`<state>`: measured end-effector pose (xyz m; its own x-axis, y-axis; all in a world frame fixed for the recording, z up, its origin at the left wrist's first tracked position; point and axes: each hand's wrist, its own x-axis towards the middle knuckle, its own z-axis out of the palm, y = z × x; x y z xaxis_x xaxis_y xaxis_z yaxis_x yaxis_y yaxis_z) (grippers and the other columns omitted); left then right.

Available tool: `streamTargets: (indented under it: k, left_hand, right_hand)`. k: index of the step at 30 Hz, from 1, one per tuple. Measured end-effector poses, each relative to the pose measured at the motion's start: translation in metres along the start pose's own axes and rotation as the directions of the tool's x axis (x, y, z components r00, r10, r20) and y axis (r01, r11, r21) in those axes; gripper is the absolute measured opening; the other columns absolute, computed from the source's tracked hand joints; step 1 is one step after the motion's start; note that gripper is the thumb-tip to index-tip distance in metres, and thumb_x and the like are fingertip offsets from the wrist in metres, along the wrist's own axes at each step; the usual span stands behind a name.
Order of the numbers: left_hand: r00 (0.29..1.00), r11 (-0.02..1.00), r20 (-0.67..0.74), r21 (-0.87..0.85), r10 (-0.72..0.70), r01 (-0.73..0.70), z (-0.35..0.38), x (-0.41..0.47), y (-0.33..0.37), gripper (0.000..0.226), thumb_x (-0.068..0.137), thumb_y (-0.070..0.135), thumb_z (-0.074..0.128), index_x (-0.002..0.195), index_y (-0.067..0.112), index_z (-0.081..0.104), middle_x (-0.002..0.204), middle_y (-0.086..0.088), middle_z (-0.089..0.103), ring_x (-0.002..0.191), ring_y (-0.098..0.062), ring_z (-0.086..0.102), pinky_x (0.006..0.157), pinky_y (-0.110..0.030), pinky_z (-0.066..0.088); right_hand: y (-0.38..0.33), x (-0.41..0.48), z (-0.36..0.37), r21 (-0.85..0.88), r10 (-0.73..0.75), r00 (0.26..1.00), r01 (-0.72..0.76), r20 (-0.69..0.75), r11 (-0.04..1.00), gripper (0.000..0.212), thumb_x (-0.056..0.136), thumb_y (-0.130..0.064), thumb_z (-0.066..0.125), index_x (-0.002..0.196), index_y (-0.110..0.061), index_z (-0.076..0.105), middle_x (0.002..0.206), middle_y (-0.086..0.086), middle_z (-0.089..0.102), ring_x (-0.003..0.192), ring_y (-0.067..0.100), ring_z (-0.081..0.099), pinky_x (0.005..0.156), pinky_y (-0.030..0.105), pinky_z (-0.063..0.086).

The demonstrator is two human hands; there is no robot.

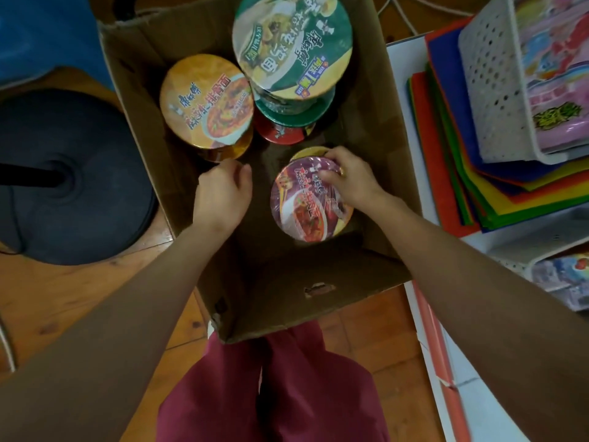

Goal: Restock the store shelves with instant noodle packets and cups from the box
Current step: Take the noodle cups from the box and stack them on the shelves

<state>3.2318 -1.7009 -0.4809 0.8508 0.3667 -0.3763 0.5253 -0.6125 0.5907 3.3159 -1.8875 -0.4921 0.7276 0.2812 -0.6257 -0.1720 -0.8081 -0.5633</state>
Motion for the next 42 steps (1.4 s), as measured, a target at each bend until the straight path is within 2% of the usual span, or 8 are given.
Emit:
streamTargets:
  k: [3, 6, 9, 18, 23, 27, 35, 42]
  left_hand:
    - [0.996, 0.995, 0.005, -0.036, -0.088, 0.089, 0.009, 0.015, 0.002, 0.029, 0.097, 0.025, 0.041, 0.101, 0.001, 0.058, 0.09, -0.015, 0.063, 0.075, -0.025, 0.058, 0.061, -0.027, 0.036]
    - [0.984, 0.985, 0.07, -0.042, -0.162, 0.166, 0.031, 0.029, 0.005, 0.032, 0.097, 0.026, 0.042, 0.11, 0.001, 0.057, 0.106, -0.017, 0.063, 0.096, -0.029, 0.06, 0.072, -0.029, 0.043]
    - [0.976, 0.988, 0.158, -0.009, -0.152, 0.155, 0.062, 0.046, 0.007, 0.039, 0.096, 0.029, 0.044, 0.119, -0.002, 0.053, 0.12, -0.021, 0.059, 0.112, -0.034, 0.054, 0.085, -0.032, 0.042]
    - [0.912, 0.963, 0.339, -0.059, -0.23, 0.265, 0.142, 0.083, -0.001, 0.051, 0.094, 0.035, 0.049, 0.127, -0.004, 0.046, 0.129, -0.025, 0.052, 0.12, -0.036, 0.049, 0.092, -0.032, 0.039]
    - [0.91, 0.896, 0.335, -0.283, -0.243, 0.343, 0.157, 0.08, -0.007, 0.046, 0.096, 0.029, 0.046, 0.131, 0.0, 0.042, 0.13, -0.021, 0.052, 0.119, -0.033, 0.05, 0.094, -0.033, 0.042]
    - [0.887, 0.874, 0.333, -0.26, -0.318, 0.411, 0.144, 0.072, -0.013, 0.045, 0.096, 0.03, 0.045, 0.132, 0.002, 0.041, 0.131, -0.019, 0.051, 0.12, -0.034, 0.049, 0.099, -0.038, 0.042]
    - [0.847, 0.821, 0.199, -0.213, -0.494, 0.529, 0.085, 0.038, -0.029, 0.043, 0.096, 0.029, 0.044, 0.128, 0.001, 0.043, 0.129, -0.019, 0.052, 0.118, -0.032, 0.05, 0.096, -0.036, 0.041]
    - [0.821, 0.761, 0.166, -0.313, -0.546, 0.569, 0.012, 0.005, 0.006, 0.044, 0.096, 0.032, 0.042, 0.127, 0.002, 0.039, 0.128, -0.019, 0.049, 0.116, -0.035, 0.05, 0.092, -0.051, 0.047]
  right_hand:
    - [0.007, -0.021, 0.0, 0.031, -0.011, 0.998, 0.009, 0.054, 0.999, 0.028, 0.092, -0.019, 0.053, 0.118, -0.01, 0.053, 0.119, 0.008, 0.058, 0.109, 0.021, 0.055, 0.083, 0.027, 0.043]
    - [0.018, -0.037, 0.001, 0.065, -0.006, 0.998, 0.002, 0.062, 0.998, 0.029, 0.093, -0.019, 0.051, 0.12, -0.008, 0.05, 0.119, 0.009, 0.058, 0.107, 0.018, 0.055, 0.081, 0.023, 0.041]
    - [0.029, -0.041, 0.001, 0.093, 0.009, 0.997, -0.017, 0.081, 0.995, 0.027, 0.093, -0.016, 0.051, 0.119, -0.008, 0.051, 0.118, 0.008, 0.058, 0.106, 0.017, 0.056, 0.08, 0.022, 0.043]
    - [0.06, -0.028, 0.003, 0.119, 0.005, 0.998, -0.013, 0.065, 0.993, 0.026, 0.093, -0.014, 0.051, 0.118, -0.009, 0.052, 0.115, 0.002, 0.058, 0.097, 0.005, 0.05, 0.071, 0.006, 0.038]
    - [0.067, -0.026, 0.009, 0.121, -0.011, 0.999, 0.006, 0.044, 0.993, 0.026, 0.092, -0.014, 0.052, 0.118, -0.008, 0.052, 0.112, 0.0, 0.058, 0.096, 0.004, 0.049, 0.066, 0.0, 0.036]
    - [0.059, -0.036, 0.011, 0.142, -0.023, 0.998, 0.014, 0.058, 0.99, 0.026, 0.092, -0.015, 0.052, 0.118, -0.009, 0.052, 0.109, -0.005, 0.056, 0.095, 0.002, 0.049, 0.062, -0.006, 0.036]
    - [0.018, -0.074, -0.001, 0.154, -0.076, 0.995, 0.064, 0.072, 0.986, 0.024, 0.093, -0.02, 0.051, 0.116, -0.012, 0.051, 0.109, 0.001, 0.059, 0.093, 0.006, 0.054, 0.073, 0.012, 0.042]
    - [-0.028, -0.117, -0.045, 0.137, -0.107, 0.994, 0.108, -0.014, 0.985, 0.023, 0.091, -0.019, 0.055, 0.112, -0.008, 0.054, 0.097, -0.004, 0.057, 0.089, 0.009, 0.055, 0.069, 0.011, 0.04]
